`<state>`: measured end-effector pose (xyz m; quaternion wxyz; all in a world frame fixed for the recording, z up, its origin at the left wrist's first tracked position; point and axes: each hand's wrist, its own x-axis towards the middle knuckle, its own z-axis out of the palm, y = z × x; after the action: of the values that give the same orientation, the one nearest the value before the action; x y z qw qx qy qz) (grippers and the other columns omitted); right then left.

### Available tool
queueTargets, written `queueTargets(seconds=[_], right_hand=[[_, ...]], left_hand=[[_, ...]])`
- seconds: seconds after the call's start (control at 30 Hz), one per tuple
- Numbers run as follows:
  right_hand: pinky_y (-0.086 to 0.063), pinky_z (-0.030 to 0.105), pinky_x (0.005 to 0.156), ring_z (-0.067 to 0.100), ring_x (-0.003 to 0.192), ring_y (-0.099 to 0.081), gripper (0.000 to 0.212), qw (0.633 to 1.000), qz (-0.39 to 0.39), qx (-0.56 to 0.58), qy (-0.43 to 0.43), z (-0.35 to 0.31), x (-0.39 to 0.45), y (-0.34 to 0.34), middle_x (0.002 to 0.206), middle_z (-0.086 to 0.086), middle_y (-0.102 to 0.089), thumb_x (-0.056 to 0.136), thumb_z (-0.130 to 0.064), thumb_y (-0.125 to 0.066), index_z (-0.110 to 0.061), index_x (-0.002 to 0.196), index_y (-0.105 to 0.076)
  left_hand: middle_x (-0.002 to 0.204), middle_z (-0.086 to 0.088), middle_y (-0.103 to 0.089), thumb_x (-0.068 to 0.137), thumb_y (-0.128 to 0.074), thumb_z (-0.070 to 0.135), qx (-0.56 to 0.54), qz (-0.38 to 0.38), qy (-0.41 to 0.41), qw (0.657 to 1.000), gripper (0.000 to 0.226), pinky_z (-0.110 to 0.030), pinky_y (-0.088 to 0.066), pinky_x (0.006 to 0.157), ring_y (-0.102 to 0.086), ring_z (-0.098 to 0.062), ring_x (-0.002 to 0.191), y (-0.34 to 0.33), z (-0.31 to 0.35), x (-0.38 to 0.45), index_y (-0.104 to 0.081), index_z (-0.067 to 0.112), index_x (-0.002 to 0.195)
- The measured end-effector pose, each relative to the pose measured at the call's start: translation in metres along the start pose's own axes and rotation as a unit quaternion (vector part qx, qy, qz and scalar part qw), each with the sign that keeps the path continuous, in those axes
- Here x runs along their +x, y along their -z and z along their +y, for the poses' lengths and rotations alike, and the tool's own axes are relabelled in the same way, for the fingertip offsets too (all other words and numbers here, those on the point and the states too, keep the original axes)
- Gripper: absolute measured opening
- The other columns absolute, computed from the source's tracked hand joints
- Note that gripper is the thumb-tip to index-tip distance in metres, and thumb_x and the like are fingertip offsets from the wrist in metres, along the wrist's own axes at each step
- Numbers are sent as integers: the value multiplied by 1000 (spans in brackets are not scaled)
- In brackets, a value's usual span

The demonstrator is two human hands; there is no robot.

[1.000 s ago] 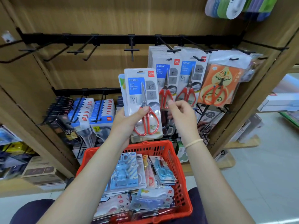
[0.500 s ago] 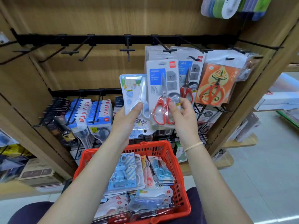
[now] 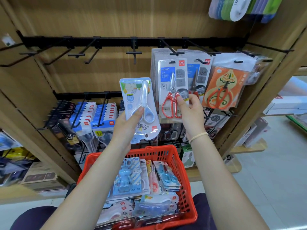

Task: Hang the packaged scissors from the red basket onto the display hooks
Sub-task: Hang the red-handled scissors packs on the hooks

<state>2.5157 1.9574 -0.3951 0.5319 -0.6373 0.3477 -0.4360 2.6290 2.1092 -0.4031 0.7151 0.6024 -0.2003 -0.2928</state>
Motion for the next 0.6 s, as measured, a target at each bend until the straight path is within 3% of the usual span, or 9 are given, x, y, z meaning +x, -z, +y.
queueTargets(seconds=[0.17,0.23,0.3,0.37,0.47,0.53,0.6], right_hand=[[-43,31,79,16,88,-53,29,999,9,-29,-35,12,4,-2,91,-2,-55,96,-44,-64,-17,94,-56],[-43,29,82,16,97,-54,26,997,11,-43,-65,16,1,-2,98,-5,-54,95,-42,-66,-20,103,-53],[-45,30,86,18,104,-56,39,995,17,-64,-79,21,-5,0,111,1,-55,93,-43,-68,-19,118,-49],[-48,28,84,15,103,-59,40,995,14,-69,-77,20,-19,0,114,2,-59,94,-44,-67,-17,120,-53],[-58,40,88,17,98,-69,37,990,-92,-35,-104,23,-42,-4,106,2,-72,91,-51,-67,-19,109,-66],[-62,40,82,18,95,-72,29,974,-185,2,-130,23,-56,-10,106,8,-76,92,-36,-71,-14,112,-68],[-61,31,71,16,86,-73,18,970,-205,42,-126,25,-61,-15,100,6,-78,93,-16,-72,-13,110,-68]], left_hand=[[116,3,-77,100,-65,24,-18,-1,-15,1000,21,-40,-60,87,-73,-20,107,5,-1,-2,-67,29,120],[116,4,-76,98,-67,15,-20,-1,-22,1000,24,-39,-58,87,-73,-19,107,5,-2,0,-66,27,119],[115,4,-77,96,-68,9,-28,-4,-23,999,27,-39,-57,86,-73,-19,106,6,-4,3,-66,25,117],[118,0,-76,93,-71,9,-53,-8,-15,998,31,-44,-56,91,-72,-23,110,6,-7,6,-65,21,121],[123,-4,-74,95,-67,6,-113,-2,9,994,37,-47,-58,90,-72,-26,110,4,-9,6,-60,14,130],[127,-8,-72,96,-65,4,-139,-1,17,990,43,-44,-61,85,-71,-27,111,2,-10,7,-56,10,137],[126,-9,-72,95,-66,5,-136,2,18,991,43,-38,-62,78,-72,-26,109,2,-9,7,-56,8,137]])
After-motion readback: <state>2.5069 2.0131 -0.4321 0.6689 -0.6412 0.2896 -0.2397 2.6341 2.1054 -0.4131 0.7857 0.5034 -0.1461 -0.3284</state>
